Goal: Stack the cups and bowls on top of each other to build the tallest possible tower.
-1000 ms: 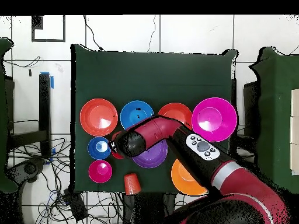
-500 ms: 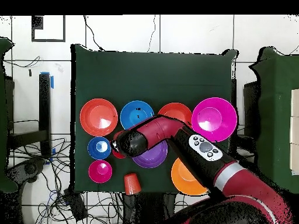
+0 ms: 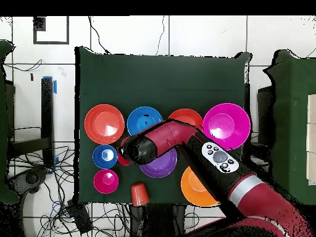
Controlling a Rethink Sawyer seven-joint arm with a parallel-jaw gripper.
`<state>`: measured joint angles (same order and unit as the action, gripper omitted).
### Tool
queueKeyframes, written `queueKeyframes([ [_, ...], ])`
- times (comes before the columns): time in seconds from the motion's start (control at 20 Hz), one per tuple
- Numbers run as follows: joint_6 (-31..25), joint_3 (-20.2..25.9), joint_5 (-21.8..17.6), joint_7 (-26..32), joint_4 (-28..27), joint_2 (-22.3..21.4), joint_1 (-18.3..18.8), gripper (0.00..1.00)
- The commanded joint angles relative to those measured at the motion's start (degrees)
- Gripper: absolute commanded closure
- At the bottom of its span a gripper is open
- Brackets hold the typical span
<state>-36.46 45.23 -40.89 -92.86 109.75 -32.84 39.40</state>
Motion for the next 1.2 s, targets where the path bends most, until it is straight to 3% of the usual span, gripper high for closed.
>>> queueKeyframes([
  [0.05, -7.69, 3.35, 1.97, 9.74, 2.16, -4.81, -0.03, 0.0],
  [0.25, -9.9, 5.21, 3.47, 11.48, 1.89, -7.27, 0.78, 0.0],
  [0.5, -10.21, 5.87, 2.75, 13.31, -0.49, -6.16, 1.66, 0.0],
  [0.95, -9.06, 3.49, 1.89, 7.82, -3.56, -5.44, 0.89, 0.0],
  [1.2, -7.88, 1.24, -0.38, 7.46, -7.07, -2.39, 0.38, 0.0],
])
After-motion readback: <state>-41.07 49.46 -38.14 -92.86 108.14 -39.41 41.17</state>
